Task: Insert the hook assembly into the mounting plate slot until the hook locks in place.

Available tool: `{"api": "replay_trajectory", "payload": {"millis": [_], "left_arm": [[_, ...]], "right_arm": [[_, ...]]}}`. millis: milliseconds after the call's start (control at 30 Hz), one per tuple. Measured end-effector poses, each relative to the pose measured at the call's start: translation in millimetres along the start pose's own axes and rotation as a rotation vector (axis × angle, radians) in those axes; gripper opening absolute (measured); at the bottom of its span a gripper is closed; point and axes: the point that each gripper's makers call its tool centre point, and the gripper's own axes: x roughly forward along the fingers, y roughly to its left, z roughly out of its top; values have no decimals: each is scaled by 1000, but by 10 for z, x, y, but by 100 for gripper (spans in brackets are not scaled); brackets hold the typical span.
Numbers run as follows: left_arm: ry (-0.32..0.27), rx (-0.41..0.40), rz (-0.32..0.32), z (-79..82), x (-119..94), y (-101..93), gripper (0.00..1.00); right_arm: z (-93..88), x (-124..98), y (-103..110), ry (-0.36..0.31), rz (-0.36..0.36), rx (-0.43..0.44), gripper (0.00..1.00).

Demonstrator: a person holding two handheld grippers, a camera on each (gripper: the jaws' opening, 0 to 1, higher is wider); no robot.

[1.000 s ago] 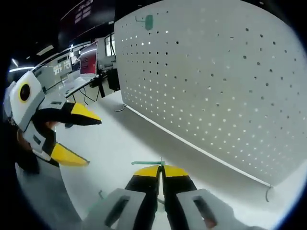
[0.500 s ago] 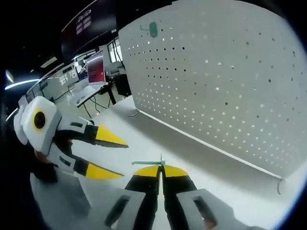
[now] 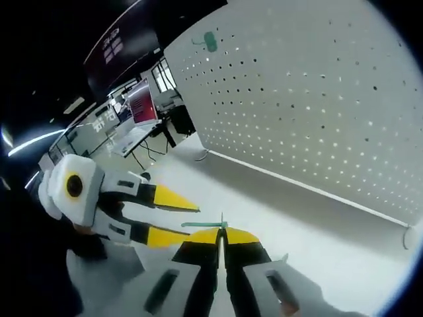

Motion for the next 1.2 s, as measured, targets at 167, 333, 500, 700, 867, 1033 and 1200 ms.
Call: {"api": "replay_trajectory", "payload": {"millis": [167, 333, 500, 700, 867, 1033, 1200], "left_arm": [[-2, 23, -12, 15, 9, -30, 12], [4, 44, -16, 14, 12, -45, 10], [0, 43, -21, 29, 13, -59, 8], [4, 60, -29, 37, 15, -84, 7], [6, 65, -30, 34, 15, -84, 4], [9, 55, -30, 24, 15, -77, 4], [6, 28, -26, 29, 10, -62, 3]], "right_arm": [[-10, -22, 41, 7, 22, 29, 0], [-24, -54, 92, 11, 46, 61, 0], [-38, -82, 122, 15, 54, 67, 0], [-55, -99, 134, 21, 62, 79, 0], [-45, -99, 162, 21, 73, 88, 0], [-48, -91, 157, 22, 77, 96, 0], [-30, -96, 162, 13, 81, 107, 0]]}}
